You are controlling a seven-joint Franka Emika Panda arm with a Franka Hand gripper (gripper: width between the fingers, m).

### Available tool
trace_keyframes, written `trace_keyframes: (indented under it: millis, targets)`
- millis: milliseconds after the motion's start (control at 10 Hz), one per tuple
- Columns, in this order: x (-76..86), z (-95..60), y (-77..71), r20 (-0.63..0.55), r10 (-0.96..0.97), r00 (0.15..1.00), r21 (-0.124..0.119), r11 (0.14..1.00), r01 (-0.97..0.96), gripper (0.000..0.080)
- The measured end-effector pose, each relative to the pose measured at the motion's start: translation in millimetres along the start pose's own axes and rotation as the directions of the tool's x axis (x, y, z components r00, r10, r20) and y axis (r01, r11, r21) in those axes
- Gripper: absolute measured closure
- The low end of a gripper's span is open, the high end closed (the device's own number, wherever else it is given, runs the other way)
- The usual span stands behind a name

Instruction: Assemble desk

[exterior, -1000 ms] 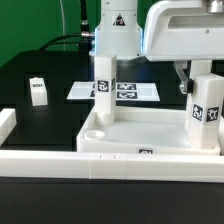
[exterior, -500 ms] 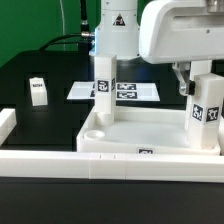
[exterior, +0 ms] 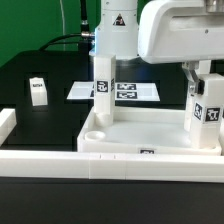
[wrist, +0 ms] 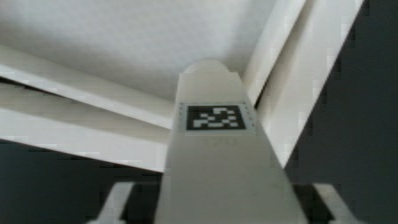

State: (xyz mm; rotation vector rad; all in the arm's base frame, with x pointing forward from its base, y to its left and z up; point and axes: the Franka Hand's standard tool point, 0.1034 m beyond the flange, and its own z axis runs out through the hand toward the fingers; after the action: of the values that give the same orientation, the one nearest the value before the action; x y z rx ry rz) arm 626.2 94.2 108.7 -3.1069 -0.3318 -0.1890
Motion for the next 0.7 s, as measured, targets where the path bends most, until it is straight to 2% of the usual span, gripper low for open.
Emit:
trace_keyframes:
  millis: [100, 300, 600, 700]
  targets:
    - [0.0, 0.0, 0.0, 0.000, 0.000, 1.000, 0.000, 1.000, 0.000, 0.0511]
    - [-0.3, 0.2, 0.0, 0.000, 0.160, 0.987, 0.010, 0.987, -0.160, 0.0511]
    - [0.0, 0.1, -1.2, 0.003, 0.412, 0.911, 0.012, 0.911, -0.412, 0.0509]
    - [0.2, 0.1, -3.8, 0.004, 0.505, 0.863, 0.012, 0.863, -0.505, 0.0509]
